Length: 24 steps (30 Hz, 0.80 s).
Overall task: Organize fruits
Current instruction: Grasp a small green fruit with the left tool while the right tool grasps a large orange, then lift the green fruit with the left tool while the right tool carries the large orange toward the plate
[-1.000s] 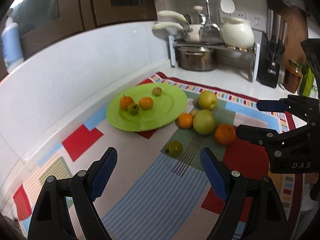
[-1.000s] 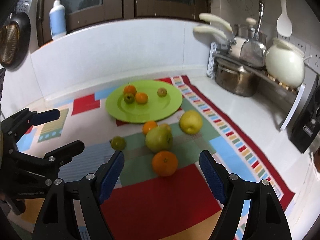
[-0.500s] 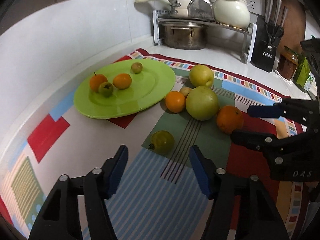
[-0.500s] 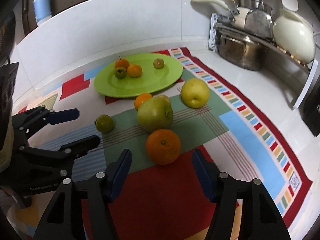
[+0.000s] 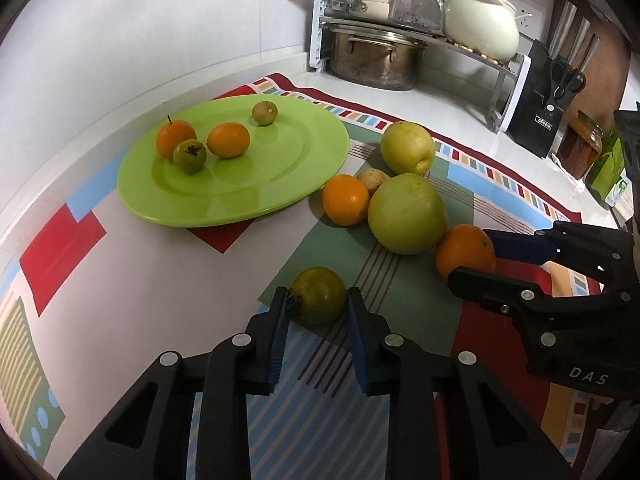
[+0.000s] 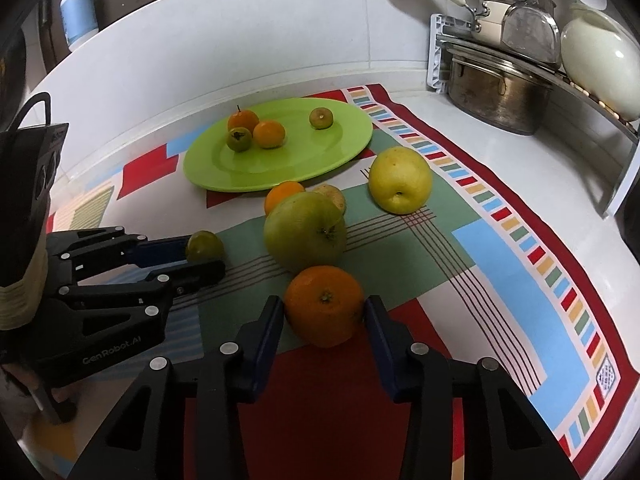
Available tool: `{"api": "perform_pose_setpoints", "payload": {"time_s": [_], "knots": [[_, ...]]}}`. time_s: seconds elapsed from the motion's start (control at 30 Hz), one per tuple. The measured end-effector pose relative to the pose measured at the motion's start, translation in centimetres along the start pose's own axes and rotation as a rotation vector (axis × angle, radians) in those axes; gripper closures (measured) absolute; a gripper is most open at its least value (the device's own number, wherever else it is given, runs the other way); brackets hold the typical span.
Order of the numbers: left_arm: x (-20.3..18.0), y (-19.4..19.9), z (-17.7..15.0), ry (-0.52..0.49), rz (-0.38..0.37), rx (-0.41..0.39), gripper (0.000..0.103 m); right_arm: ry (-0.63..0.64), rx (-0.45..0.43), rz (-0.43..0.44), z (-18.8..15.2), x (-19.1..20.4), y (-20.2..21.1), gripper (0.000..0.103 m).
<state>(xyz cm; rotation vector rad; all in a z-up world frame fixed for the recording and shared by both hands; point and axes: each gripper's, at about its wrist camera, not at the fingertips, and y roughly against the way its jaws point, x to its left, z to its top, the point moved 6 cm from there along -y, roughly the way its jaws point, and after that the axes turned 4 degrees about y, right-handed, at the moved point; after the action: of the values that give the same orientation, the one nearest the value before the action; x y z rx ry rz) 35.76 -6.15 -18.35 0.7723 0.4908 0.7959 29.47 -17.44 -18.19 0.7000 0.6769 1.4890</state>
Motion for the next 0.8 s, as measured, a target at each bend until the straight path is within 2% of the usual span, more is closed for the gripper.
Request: {"api": "perform_pose_setpoints", "payload": {"time_s": [0.33,0.8], "knots": [[-0.9,2.5,0.5,0.03,0.012,-0.044,0.075,-0.007,-0.017,0.041,-0.3,0.5,1.2,0.061],[-2.8,8.7,0.3,0.106,0.051,-0.136,0.075,0.025,-0.133,0.092,1.1,1.1,6.7,0.061]]}}
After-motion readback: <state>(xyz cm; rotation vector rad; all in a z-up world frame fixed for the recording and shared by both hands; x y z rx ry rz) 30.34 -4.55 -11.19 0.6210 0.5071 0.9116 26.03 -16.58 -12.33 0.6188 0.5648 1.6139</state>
